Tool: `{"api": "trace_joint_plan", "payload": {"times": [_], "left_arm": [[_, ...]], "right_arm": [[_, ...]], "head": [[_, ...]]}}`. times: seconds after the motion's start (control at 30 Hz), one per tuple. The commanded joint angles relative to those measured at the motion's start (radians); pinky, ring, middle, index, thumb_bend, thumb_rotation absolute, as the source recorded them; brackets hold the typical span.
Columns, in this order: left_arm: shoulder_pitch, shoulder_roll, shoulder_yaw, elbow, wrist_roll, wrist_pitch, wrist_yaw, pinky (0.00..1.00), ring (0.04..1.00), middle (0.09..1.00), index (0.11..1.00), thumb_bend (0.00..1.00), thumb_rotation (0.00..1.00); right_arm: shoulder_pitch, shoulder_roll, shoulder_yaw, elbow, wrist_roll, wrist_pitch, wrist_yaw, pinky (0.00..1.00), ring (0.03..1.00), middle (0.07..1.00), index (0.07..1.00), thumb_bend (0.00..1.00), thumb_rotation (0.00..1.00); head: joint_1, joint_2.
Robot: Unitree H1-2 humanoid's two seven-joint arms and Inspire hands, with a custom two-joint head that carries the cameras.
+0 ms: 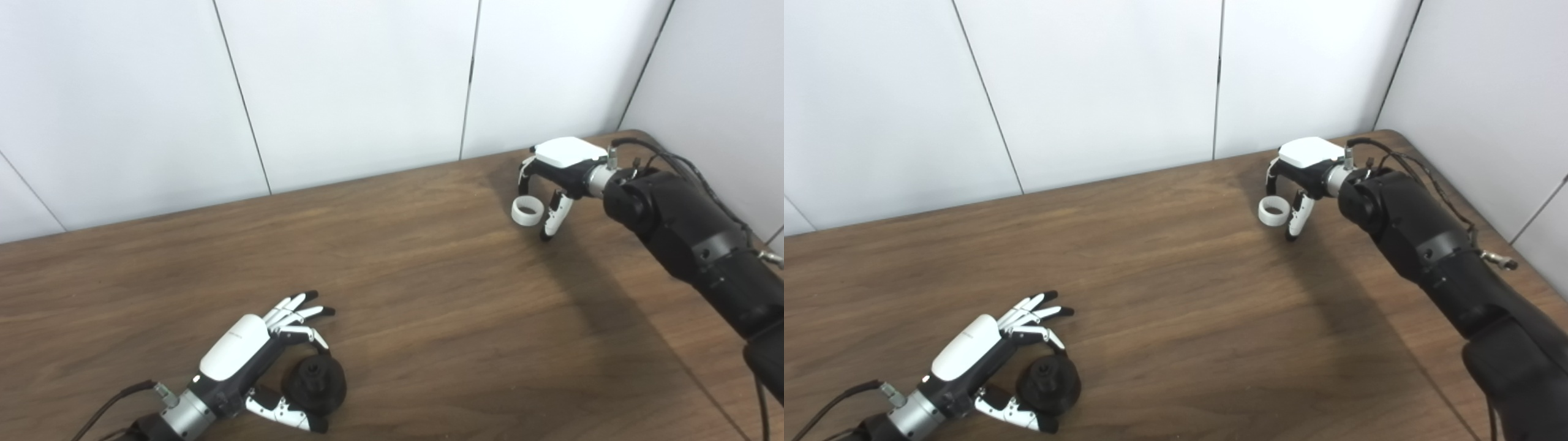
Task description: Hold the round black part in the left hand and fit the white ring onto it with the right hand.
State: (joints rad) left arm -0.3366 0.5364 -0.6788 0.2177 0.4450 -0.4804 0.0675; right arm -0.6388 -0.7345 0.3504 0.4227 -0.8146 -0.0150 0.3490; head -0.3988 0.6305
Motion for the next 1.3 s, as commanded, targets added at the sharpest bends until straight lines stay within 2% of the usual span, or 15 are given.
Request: {"api": "trace_joint_plan", "payload": {"times": [0.0,0.8,1.27], "left_arm": [[0.028,0.016,-0.018,0.007,0.051,0.011,-0.065,1.00,1.000,0.894,0.481,0.53,0.06],[0.035,0.004,0.006,0.006,0.065,0.011,-0.083,1.00,1.000,0.889,0.481,0.53,0.06],[0.038,-0.001,0.014,0.005,0.074,0.011,-0.081,1.00,1.000,0.885,0.481,0.53,0.06]], "right_arm": [[-0.043,-0.011,-0.002,-0.004,-0.004,-0.017,-0.019,1.00,1.000,0.887,0.656,0.91,0.21],[-0.038,0.000,0.001,-0.023,0.001,-0.025,-0.016,1.00,1.000,0.878,0.645,0.90,0.20],[-0.042,0.004,0.010,-0.006,0.001,-0.055,-0.027,1.00,0.994,0.868,0.643,0.91,0.22]], "head": [[-0.001,0.001],[0.004,0.004],[0.011,0.005]]}}
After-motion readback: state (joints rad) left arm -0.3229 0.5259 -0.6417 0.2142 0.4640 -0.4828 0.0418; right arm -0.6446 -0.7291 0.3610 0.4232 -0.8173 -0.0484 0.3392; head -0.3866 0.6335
